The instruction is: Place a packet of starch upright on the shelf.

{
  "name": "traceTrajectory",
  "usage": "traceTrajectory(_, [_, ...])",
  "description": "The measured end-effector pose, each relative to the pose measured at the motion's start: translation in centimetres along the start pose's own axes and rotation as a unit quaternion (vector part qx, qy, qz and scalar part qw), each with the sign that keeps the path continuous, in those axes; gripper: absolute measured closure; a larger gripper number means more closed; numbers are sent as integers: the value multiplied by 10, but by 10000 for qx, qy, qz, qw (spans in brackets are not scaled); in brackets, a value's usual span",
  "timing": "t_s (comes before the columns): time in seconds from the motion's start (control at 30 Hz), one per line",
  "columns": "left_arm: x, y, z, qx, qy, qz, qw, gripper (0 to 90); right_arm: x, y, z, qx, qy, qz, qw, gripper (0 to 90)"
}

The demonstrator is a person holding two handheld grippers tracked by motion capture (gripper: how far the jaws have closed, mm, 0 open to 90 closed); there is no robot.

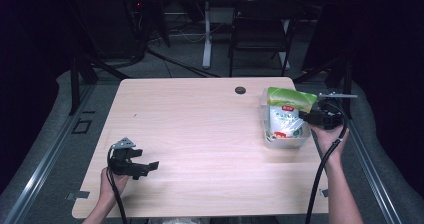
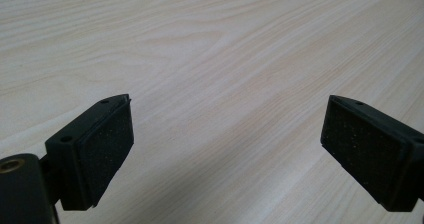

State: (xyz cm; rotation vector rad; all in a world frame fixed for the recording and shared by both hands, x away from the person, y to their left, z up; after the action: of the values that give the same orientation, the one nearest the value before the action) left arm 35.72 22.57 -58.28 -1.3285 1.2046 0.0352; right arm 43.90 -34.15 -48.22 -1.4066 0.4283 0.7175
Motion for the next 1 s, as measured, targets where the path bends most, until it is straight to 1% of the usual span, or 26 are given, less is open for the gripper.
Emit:
traceTrajectory(0.03, [1,0,0,-12,-19,-53,10000,68,-3,0,1,0,-41,-16,10000,394])
traceTrajectory(0.07, [0,0,0,-15,-21,-57,10000,68,-12,1,4,-41,-168,-30,9998,324])
traceTrajectory(0.1, [1,0,0,-19,-20,-62,10000,68,-12,1,4,-41,-168,-30,9998,324])
traceTrajectory(0.2, [0,0,0,-23,-20,-62,10000,68,-28,3,11,-151,-402,-64,9991,238])
traceTrajectory(0.23, [0,0,0,-22,-27,-64,10000,68,-32,4,14,-196,-406,-88,9989,207])
traceTrajectory(0.33, [0,0,0,-11,-19,-55,10000,68,-50,8,25,-408,-537,-115,9977,158])
traceTrajectory(0.43, [0,0,0,-14,-21,-61,10000,68,-67,14,37,-541,-705,-178,9959,143])
traceTrajectory(0.5, [0,0,-1,-10,-12,-53,10000,68,-82,21,48,-725,-863,-197,9934,130])
traceTrajectory(0.53, [1,0,-1,-11,-11,-62,10000,68,-86,24,52,-779,-876,-190,9929,123])
traceTrajectory(0.57, [1,0,-1,-7,-9,-61,10000,68,-86,24,52,-779,-876,-190,9929,123])
traceTrajectory(0.63, [1,0,-1,-6,-9,-59,10000,68,-92,29,59,-893,-946,-153,9914,103])
traceTrajectory(0.67, [1,0,-1,-3,-11,-51,10000,68,-96,33,63,-934,-987,-133,9906,95])
traceTrajectory(0.7, [1,0,-1,-1,-5,-58,10000,68,-100,39,69,-1030,-1021,-112,9894,88])
traceTrajectory(0.73, [1,0,-1,-1,-5,-58,10000,68,-100,39,69,-1030,-1021,-112,9894,88])
traceTrajectory(0.77, [1,0,-1,-5,-14,-48,10000,68,-103,42,72,-1085,-1006,-87,9890,83])
traceTrajectory(0.8, [1,0,-1,-2,-12,-38,10000,68,-105,46,75,-1143,-1029,-53,9881,77])
traceTrajectory(0.83, [1,0,-1,-1,-4,-37,10000,68,-108,53,82,-1167,-1111,-22,9869,67])
traceTrajectory(0.87, [1,0,-1,0,-4,-37,10000,68,-108,53,82,-1167,-1111,-22,9869,67])
traceTrajectory(0.9, [1,0,-1,3,-5,-38,10000,68,-109,56,84,-1237,-1104,1,9862,65])
traceTrajectory(0.93, [1,0,-1,9,-2,-41,10000,68,-111,65,91,-1326,-1130,44,9847,58])
traceTrajectory(1.0, [1,0,-1,11,2,-41,10000,68,-111,68,94,-1330,-1151,31,9844,56])
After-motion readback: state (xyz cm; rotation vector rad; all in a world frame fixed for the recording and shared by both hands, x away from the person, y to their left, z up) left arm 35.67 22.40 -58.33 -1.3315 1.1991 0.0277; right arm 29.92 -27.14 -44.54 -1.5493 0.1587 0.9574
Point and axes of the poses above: each handheld gripper's, and its own axes: x roughly forward along the jaws, y roughly out of its underside, z roughly to its left, the point moved 5 cm from there along x, roughly forward along the jaws, and after that the axes turned 2 degrees about x, right-handed, at the moved point
